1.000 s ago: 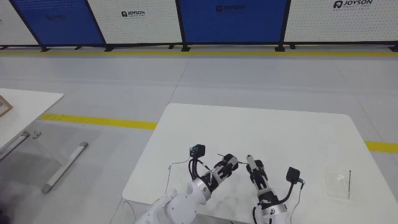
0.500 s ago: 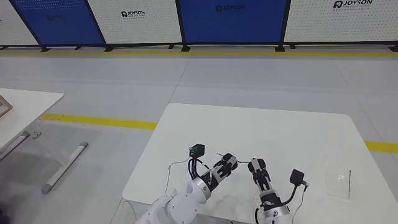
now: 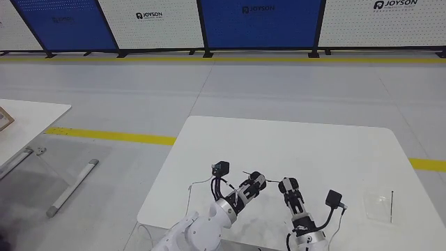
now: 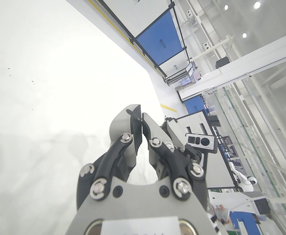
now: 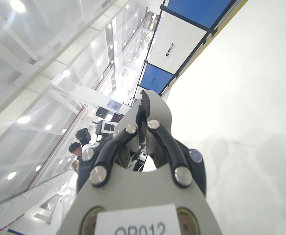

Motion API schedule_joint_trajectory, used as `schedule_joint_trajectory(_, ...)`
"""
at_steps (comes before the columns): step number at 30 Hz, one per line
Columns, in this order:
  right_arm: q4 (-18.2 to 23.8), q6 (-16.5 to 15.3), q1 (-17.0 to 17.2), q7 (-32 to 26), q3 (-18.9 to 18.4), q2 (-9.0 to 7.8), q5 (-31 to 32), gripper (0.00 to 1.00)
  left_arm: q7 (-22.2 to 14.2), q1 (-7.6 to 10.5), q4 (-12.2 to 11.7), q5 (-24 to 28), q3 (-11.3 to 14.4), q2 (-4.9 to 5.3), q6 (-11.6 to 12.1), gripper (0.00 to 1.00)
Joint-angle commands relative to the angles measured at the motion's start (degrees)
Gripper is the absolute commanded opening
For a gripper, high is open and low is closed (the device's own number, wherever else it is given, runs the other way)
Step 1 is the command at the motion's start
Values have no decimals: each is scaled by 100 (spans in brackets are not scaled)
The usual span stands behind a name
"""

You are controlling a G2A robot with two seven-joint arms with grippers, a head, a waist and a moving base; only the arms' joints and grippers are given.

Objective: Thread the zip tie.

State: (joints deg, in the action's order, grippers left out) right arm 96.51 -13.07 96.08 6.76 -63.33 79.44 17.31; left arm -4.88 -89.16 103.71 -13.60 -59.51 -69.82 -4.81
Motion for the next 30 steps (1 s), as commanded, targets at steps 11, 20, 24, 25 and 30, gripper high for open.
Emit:
schedule_joint_trajectory(11,-70,-1,-38,65,30,14,-12,36,33,35,-48,37,0,-11,-77,0)
schedule_joint_trajectory(20,-87,2,-34,77,35,17,22,25,56,105,-140,158,-11,-29,-120,0)
schedule_joint_trajectory(24,-93,1,-37,79,34,18,19,24,61,107,-141,155,-4,-32,-125,0)
schedule_joint_trajectory(25,-94,2,-37,80,33,19,20,24,61,105,-134,142,-2,-31,-121,0)
schedule_joint_trajectory(30,-95,9,-40,82,29,20,22,13,58,65,-93,84,4,-26,-86,0)
